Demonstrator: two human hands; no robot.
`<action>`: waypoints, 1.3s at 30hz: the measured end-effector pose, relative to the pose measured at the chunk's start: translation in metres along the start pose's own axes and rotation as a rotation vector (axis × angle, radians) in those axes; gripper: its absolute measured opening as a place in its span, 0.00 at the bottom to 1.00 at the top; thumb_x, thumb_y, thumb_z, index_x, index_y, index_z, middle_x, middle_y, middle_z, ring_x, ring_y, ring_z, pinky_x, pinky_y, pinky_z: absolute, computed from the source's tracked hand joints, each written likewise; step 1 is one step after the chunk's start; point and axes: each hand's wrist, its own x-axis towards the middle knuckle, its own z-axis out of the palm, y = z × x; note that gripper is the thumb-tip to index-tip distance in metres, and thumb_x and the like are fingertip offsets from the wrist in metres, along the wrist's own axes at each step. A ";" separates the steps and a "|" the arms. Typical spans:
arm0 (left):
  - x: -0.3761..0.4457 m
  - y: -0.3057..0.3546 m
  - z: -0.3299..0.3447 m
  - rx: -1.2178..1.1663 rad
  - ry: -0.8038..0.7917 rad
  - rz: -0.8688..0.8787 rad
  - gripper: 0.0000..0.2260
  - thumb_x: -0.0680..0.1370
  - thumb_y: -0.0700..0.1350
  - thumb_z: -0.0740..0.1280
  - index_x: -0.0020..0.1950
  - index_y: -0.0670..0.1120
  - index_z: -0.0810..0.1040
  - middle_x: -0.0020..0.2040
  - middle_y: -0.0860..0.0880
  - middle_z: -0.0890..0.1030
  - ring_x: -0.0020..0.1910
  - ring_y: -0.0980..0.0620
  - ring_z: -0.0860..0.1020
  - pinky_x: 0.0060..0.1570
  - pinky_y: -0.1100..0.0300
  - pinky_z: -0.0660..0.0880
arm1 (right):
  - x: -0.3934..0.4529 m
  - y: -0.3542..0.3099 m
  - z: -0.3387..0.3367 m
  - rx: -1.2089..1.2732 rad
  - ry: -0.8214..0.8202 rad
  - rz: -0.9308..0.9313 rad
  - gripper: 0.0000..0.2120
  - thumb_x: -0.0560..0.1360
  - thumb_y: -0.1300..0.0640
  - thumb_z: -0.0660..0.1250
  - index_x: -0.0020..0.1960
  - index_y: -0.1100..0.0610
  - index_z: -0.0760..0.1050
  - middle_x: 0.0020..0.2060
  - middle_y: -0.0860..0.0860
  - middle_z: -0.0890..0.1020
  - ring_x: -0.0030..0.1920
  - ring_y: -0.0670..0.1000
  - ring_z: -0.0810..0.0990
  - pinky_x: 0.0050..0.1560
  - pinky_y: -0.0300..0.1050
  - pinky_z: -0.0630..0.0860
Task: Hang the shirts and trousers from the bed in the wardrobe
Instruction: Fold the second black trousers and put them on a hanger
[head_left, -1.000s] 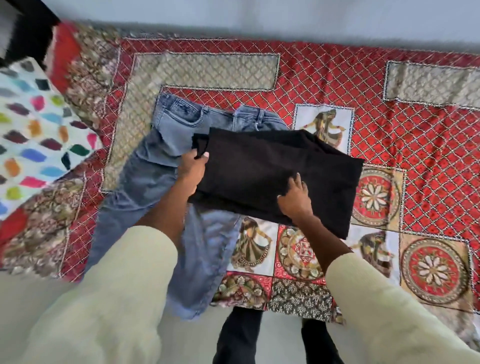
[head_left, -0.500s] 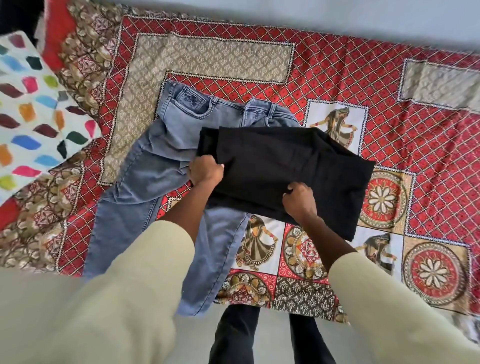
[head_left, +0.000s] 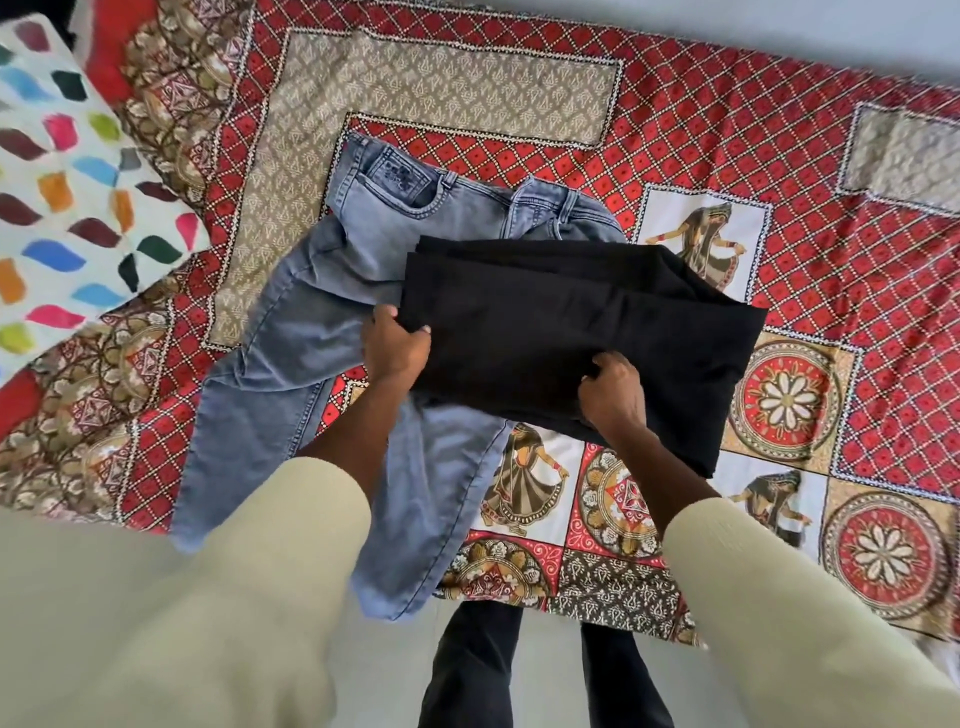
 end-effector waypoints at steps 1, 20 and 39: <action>0.006 0.001 0.002 -0.023 -0.022 0.024 0.27 0.67 0.53 0.74 0.61 0.44 0.74 0.60 0.43 0.78 0.59 0.42 0.77 0.61 0.47 0.74 | 0.002 0.005 -0.003 0.020 0.086 0.038 0.21 0.74 0.62 0.63 0.66 0.64 0.72 0.66 0.60 0.73 0.66 0.63 0.69 0.67 0.56 0.66; -0.047 0.041 0.024 -0.111 0.094 0.148 0.23 0.75 0.42 0.72 0.68 0.40 0.71 0.64 0.41 0.78 0.62 0.42 0.76 0.61 0.55 0.71 | 0.019 0.129 -0.099 0.864 0.021 0.499 0.18 0.71 0.68 0.69 0.60 0.62 0.76 0.51 0.56 0.82 0.50 0.58 0.81 0.51 0.48 0.77; -0.287 0.119 0.279 0.412 0.075 0.663 0.15 0.73 0.37 0.69 0.58 0.41 0.73 0.56 0.39 0.76 0.56 0.38 0.74 0.56 0.45 0.71 | -0.055 0.422 -0.194 -0.072 0.392 0.315 0.27 0.69 0.62 0.64 0.68 0.62 0.66 0.65 0.63 0.70 0.63 0.66 0.69 0.63 0.59 0.67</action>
